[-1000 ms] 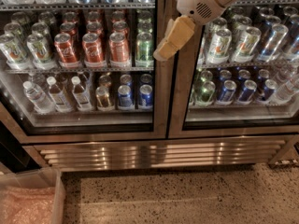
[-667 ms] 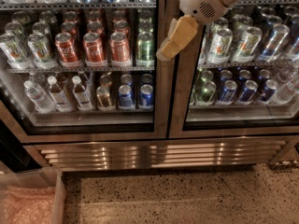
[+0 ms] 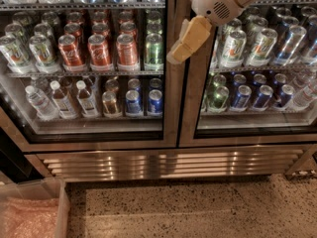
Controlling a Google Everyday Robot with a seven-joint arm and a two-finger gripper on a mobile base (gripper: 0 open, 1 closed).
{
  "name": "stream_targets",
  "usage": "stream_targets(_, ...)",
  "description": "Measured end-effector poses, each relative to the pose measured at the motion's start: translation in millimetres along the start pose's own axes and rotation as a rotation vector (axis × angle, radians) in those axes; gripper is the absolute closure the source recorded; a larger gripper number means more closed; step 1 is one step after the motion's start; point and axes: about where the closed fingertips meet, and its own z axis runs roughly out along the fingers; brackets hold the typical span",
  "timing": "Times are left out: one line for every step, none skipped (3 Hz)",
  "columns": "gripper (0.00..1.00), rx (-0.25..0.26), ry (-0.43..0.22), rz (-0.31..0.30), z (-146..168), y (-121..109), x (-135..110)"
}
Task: Open left fridge door
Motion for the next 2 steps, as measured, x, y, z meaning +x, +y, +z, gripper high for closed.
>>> stream_targets(0.00, -0.005, -0.012, -0.003, 0.8, -1.5, 0.1)
stream_targets(0.00, -0.013, -0.019, -0.006, 0.7, -1.3, 0.9)
